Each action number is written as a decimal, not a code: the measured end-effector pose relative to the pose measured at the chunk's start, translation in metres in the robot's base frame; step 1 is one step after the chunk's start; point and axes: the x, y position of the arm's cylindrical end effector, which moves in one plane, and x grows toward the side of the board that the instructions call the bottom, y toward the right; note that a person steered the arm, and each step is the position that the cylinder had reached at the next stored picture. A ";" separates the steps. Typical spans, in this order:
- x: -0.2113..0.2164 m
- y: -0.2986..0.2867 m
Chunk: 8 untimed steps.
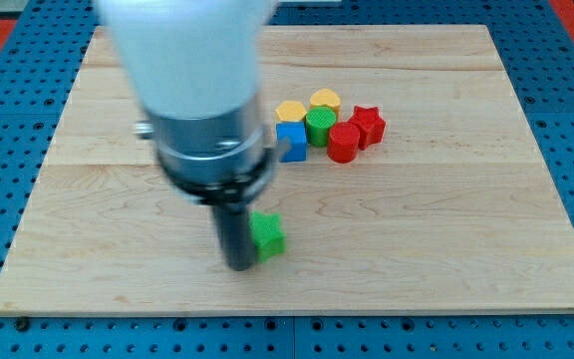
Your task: Move blue triangle vertically below red circle
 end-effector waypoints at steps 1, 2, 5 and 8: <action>-0.033 0.034; -0.103 0.033; -0.154 -0.054; -0.021 -0.048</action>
